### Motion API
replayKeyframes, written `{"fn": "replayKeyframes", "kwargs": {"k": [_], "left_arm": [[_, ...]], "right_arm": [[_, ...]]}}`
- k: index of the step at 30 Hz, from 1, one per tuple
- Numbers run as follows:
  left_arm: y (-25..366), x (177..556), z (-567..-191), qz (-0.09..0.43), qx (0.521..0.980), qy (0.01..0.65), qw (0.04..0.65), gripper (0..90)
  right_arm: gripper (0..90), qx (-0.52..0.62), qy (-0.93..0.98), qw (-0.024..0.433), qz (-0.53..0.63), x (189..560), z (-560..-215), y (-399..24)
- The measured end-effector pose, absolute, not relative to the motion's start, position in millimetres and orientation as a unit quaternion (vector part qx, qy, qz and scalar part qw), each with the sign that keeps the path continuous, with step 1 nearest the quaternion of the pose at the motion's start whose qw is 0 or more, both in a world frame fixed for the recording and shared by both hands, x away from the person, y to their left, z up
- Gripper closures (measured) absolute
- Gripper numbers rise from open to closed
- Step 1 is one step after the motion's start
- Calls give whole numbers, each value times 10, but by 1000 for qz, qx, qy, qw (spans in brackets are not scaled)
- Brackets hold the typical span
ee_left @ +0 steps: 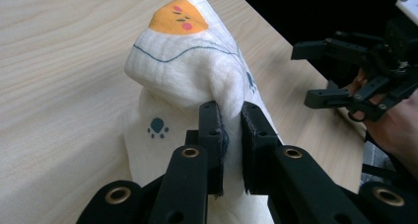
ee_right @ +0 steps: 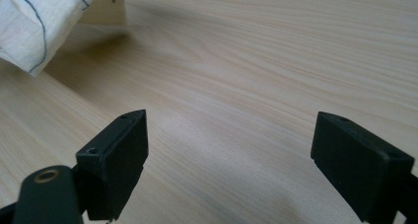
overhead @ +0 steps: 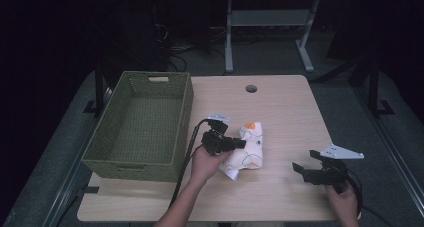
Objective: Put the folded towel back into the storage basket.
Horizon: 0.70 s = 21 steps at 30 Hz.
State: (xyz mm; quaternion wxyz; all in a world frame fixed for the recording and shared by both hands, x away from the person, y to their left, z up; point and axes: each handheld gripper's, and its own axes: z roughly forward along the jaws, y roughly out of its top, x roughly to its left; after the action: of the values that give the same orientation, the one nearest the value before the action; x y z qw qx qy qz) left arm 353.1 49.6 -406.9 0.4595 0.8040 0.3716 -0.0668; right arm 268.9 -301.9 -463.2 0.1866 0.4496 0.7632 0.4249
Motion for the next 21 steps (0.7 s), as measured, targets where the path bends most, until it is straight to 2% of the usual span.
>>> {"fn": "replayKeyframes", "kwargs": {"k": [21], "left_arm": [[574, 3491, -3960, -87, 807, 360, 460, 815]], "right_arm": [[139, 448, 769, 182, 419, 2712, -4649, -2993]]}}
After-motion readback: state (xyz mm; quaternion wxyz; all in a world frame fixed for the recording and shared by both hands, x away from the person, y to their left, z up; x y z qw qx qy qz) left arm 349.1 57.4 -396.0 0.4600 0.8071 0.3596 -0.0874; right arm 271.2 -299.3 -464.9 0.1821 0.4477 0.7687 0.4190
